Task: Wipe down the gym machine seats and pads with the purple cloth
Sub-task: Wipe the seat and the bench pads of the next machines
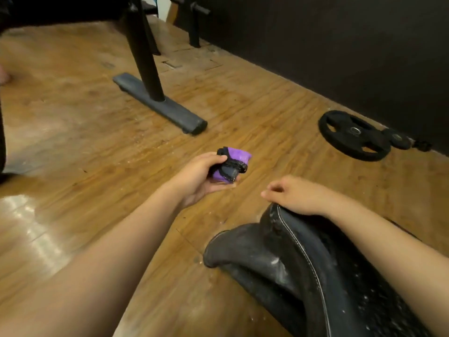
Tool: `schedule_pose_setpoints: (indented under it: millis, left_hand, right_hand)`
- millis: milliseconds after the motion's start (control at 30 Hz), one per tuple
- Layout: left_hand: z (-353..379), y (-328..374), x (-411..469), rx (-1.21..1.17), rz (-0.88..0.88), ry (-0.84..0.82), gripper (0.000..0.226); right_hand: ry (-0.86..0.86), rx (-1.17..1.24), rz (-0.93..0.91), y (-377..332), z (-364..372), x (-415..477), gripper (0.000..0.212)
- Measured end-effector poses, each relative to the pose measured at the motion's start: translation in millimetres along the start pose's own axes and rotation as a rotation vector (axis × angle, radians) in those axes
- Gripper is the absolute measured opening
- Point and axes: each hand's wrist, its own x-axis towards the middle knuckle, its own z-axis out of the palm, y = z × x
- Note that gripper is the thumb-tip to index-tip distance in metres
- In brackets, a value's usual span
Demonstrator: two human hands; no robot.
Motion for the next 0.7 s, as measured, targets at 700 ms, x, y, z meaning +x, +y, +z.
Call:
schedule_pose_setpoints:
  millis: [700]
  left_hand:
    - [55,-9,-76,-0.025,-0.040,-0.138,0.023]
  right_hand:
    - [0.567,0.353,-0.225,-19,-19,-89,0.010]
